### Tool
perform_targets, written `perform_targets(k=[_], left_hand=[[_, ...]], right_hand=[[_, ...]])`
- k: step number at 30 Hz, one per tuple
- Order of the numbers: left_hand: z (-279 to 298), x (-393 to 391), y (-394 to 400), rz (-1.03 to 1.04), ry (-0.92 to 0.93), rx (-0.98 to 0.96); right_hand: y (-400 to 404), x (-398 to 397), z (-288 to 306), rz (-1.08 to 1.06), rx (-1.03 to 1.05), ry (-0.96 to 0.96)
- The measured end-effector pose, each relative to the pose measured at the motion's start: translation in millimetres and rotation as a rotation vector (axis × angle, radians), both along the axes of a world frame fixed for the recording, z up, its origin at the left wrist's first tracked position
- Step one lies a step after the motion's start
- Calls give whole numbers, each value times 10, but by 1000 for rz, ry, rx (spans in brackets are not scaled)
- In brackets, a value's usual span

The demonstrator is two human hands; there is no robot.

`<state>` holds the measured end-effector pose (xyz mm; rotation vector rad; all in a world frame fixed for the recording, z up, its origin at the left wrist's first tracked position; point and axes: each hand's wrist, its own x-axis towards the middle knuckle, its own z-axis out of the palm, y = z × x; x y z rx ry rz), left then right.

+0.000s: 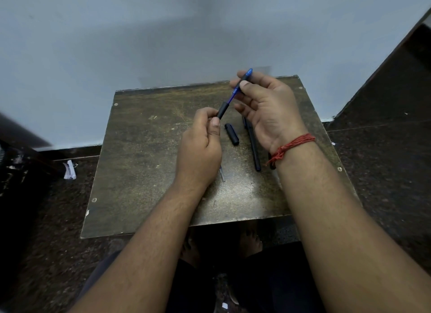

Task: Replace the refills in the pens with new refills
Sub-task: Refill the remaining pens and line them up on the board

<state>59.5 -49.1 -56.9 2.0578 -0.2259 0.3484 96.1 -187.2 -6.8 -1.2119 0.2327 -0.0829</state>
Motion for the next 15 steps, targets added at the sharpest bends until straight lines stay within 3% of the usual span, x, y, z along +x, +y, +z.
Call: perform_targets(k=[8,15], left_hand=[[-27,28,17,-49,-19,52],[10,-4,-6,-20,-9,98]], right_hand=[[43,-5,-28,90,-150,15],[-44,34,-25,-67,1,-8]])
